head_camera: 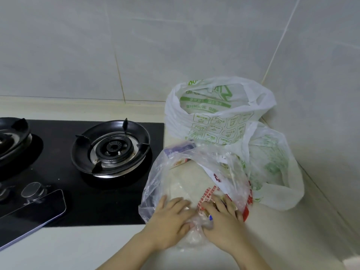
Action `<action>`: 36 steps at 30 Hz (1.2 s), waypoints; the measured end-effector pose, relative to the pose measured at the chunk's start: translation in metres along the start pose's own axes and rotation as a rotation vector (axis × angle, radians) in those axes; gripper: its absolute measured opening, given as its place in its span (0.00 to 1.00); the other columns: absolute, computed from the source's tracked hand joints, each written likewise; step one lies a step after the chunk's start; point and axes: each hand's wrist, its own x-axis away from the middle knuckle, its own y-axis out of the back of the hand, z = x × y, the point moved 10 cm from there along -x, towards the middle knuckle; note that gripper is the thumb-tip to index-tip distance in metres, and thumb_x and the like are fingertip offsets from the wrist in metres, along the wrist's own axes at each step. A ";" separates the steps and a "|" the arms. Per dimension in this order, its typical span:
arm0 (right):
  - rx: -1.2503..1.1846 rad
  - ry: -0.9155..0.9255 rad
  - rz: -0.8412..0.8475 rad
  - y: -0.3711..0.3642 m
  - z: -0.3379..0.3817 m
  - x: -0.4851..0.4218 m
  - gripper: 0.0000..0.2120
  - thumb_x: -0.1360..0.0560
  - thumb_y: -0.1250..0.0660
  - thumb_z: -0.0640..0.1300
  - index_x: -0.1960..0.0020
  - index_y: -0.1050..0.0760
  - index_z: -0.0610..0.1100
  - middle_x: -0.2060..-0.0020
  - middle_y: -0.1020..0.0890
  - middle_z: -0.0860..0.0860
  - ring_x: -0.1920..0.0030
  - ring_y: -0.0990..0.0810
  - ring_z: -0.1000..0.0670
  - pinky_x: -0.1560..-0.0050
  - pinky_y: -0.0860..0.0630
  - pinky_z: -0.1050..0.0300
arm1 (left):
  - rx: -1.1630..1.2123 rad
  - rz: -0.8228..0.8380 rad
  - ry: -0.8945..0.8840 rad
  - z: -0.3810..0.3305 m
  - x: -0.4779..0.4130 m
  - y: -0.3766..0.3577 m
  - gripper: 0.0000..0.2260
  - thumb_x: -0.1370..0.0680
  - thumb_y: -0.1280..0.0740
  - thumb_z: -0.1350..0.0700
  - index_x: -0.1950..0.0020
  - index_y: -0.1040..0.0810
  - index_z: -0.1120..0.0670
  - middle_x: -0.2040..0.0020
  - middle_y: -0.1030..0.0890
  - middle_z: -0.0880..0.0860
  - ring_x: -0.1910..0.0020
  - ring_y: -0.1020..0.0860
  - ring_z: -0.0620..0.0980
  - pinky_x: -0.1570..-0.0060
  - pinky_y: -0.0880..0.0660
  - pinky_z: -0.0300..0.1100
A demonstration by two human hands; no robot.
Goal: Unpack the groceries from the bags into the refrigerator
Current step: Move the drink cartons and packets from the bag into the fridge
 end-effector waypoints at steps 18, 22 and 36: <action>-0.043 0.184 -0.461 0.084 0.011 -0.029 0.15 0.35 0.34 0.41 0.49 0.20 0.46 0.52 0.19 0.51 0.55 0.19 0.47 0.54 0.21 0.52 | -0.034 -0.636 0.042 0.022 -0.044 0.106 0.09 0.33 0.41 0.58 0.56 0.24 0.51 0.49 0.21 0.52 0.43 0.28 0.56 0.44 0.28 0.59; 0.044 0.296 -0.289 0.072 0.028 -0.047 0.20 0.23 0.45 0.44 0.31 0.35 0.52 0.35 0.30 0.57 0.36 0.31 0.54 0.33 0.41 0.60 | -0.200 -0.368 0.102 0.039 -0.074 0.090 0.14 0.42 0.25 0.59 0.59 0.20 0.49 0.46 0.20 0.54 0.42 0.23 0.59 0.47 0.28 0.65; 0.120 0.061 -0.263 0.095 -0.005 -0.112 0.33 0.33 0.57 0.55 0.29 0.40 0.54 0.29 0.37 0.57 0.25 0.49 0.49 0.28 0.54 0.45 | -0.024 -0.165 0.213 0.084 -0.156 0.101 0.25 0.23 0.39 0.47 0.28 0.43 0.44 0.30 0.37 0.50 0.35 0.32 0.55 0.44 0.30 0.50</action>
